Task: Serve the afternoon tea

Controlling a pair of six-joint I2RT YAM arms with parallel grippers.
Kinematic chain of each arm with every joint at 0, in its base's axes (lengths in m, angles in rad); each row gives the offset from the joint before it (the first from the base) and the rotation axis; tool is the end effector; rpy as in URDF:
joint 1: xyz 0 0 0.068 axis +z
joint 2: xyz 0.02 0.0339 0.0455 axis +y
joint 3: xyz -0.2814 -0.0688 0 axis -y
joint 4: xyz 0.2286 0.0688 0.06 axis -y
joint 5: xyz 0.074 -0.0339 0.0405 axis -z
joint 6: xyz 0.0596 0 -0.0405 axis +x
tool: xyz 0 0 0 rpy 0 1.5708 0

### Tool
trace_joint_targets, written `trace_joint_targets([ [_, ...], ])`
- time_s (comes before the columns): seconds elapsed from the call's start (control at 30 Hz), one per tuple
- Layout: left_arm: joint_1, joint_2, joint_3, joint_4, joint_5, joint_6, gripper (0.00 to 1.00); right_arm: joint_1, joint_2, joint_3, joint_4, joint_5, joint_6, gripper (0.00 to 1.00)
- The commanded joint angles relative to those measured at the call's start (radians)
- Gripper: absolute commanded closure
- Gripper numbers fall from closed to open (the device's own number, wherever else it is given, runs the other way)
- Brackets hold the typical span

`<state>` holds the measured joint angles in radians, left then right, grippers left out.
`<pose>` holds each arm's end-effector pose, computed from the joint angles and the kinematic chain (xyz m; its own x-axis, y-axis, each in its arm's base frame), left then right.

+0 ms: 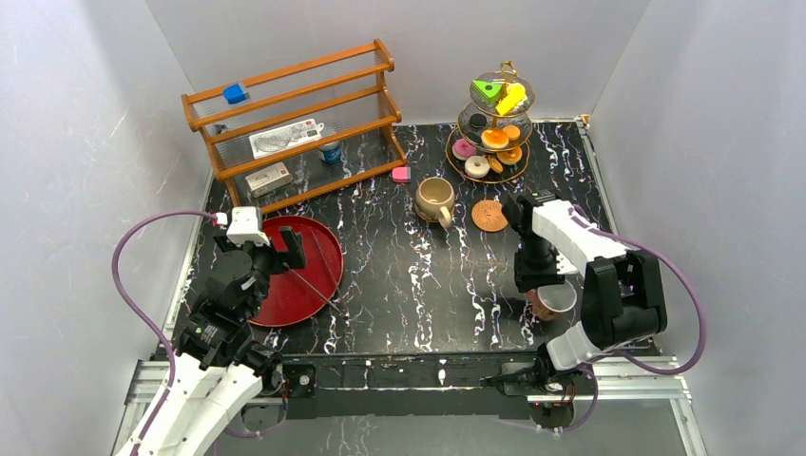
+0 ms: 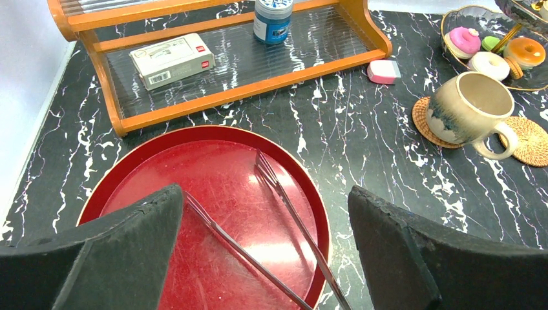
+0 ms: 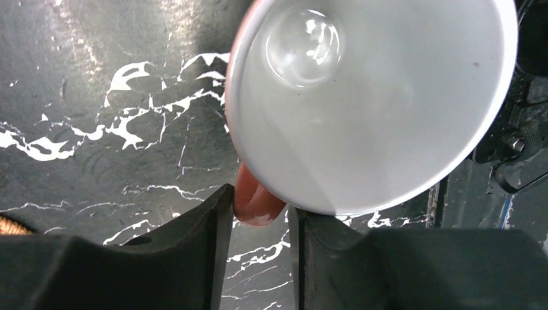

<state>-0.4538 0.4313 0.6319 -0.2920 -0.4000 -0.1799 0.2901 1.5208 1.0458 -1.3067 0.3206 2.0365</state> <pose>0.1044 -0.0251 0.3237 -0.0906 -0.1392 -0.9861 0.0397 0.9889 -0.1432 0.2060 0.0419 0.2157 0.1217 0.9213 -0.3693 0.9875 -0.1500 -0.0487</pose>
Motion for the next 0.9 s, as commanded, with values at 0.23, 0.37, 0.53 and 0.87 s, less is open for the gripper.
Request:
trace_joint_targets([
  [0.23,-0.005,-0.009,0.01,0.017,-0.008,-0.003,0.05,0.012,-0.099,-0.032,0.071,0.25,-0.191,0.92],
  [0.37,-0.005,-0.019,0.009,0.012,-0.021,-0.001,0.05,0.03,-0.081,-0.045,0.184,0.345,-0.399,1.0],
  [0.53,-0.005,-0.02,0.009,0.013,-0.026,-0.002,0.05,0.076,-0.065,-0.052,0.328,0.445,-0.63,1.0],
  [0.87,-0.005,-0.014,0.009,0.014,-0.031,0.0,0.05,0.099,-0.212,-0.178,0.727,0.442,-1.102,1.0],
])
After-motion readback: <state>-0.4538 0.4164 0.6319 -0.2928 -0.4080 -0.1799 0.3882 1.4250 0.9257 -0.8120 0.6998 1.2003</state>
